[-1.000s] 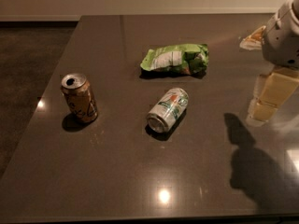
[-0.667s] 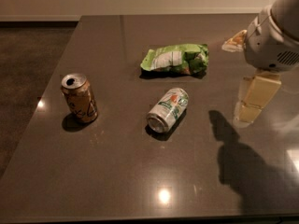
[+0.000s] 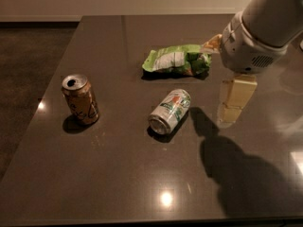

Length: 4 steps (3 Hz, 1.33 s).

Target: Pick 7up can

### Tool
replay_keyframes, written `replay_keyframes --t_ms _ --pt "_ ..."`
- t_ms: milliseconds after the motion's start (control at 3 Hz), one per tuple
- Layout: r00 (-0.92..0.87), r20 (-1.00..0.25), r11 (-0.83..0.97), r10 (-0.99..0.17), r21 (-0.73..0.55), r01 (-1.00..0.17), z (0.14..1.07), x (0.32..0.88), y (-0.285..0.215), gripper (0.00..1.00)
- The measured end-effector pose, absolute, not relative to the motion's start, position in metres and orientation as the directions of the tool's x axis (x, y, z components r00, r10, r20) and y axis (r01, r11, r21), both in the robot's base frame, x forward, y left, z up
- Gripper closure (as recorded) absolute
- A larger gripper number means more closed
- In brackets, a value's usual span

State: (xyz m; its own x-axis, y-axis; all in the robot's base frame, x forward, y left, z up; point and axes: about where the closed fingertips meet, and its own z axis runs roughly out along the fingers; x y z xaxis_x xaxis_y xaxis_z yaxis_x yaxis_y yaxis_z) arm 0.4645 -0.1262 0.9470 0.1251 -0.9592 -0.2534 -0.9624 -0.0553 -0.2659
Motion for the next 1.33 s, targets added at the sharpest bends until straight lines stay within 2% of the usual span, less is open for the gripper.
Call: replay_keyframes --t_ms 667,1333 --pt "0.372 -0.246 -0.333 -0.895 -0.187 -0.924 0.924 0.479 -0.086 0.0" --pt "0.584 -0.19 -0.566 -0.789 -0.146 -0.811 0.905 0.483 -0.061 0.0"
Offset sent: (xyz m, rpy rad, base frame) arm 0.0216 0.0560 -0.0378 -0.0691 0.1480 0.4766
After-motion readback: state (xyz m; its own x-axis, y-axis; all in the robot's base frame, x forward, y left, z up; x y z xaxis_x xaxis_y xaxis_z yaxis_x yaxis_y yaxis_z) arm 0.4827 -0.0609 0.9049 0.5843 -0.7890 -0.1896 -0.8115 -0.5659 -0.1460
